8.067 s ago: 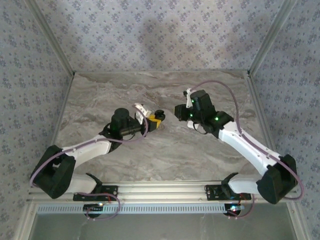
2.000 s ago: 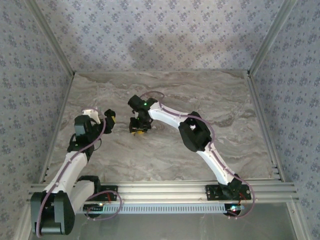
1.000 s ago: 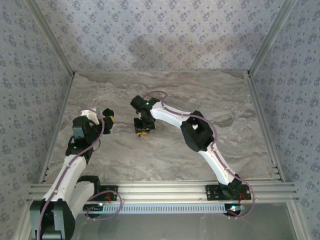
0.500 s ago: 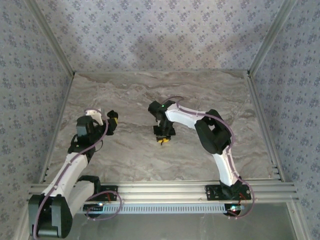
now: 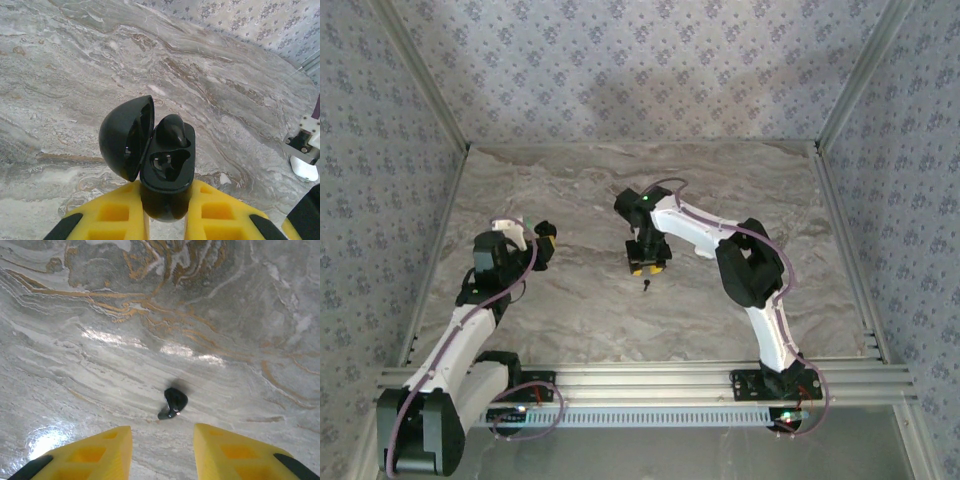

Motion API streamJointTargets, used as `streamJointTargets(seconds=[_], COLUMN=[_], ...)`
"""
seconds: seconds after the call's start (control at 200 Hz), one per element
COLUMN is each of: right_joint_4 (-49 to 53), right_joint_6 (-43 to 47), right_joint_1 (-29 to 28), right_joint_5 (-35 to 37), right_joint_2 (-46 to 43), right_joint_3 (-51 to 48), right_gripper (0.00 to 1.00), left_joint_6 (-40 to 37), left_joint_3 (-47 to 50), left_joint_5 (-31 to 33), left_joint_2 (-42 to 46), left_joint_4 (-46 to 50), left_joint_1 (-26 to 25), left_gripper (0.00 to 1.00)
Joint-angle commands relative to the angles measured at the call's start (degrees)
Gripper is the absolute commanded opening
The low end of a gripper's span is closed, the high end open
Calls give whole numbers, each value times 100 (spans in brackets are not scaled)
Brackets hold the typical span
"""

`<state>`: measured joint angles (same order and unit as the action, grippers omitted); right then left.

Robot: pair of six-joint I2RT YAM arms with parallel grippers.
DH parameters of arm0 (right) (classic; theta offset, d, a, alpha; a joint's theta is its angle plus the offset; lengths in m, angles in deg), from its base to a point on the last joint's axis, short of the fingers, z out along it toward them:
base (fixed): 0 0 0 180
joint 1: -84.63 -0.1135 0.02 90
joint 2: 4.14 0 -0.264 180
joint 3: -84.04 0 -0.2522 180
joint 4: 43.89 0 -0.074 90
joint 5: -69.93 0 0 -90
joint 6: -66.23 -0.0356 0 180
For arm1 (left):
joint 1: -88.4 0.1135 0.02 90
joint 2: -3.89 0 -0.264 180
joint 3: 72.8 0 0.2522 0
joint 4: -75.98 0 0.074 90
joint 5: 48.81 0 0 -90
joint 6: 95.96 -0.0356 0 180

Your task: Insert wireless bluetooth earbuds into charging case

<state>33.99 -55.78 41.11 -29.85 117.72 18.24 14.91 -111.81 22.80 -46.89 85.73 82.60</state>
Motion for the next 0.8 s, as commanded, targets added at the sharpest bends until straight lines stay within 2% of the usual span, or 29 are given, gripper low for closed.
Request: streamJointTargets(seconds=[0.0,0.795], right_joint_4=[337,21], right_joint_6=[-279,-218], right_joint_1=[-14,-105], right_joint_5=[-18,-17], right_joint_2=[78,618], right_joint_3=[57,-79], right_gripper=[38,31], left_joint_6=[-117,-109], left_joint_3=[-225,-217], left_joint_5=[-4,-23], left_joint_2=[1,-50], left_joint_4=[17,-63], left_joint_1=[-34,-35], left_gripper=[16,15])
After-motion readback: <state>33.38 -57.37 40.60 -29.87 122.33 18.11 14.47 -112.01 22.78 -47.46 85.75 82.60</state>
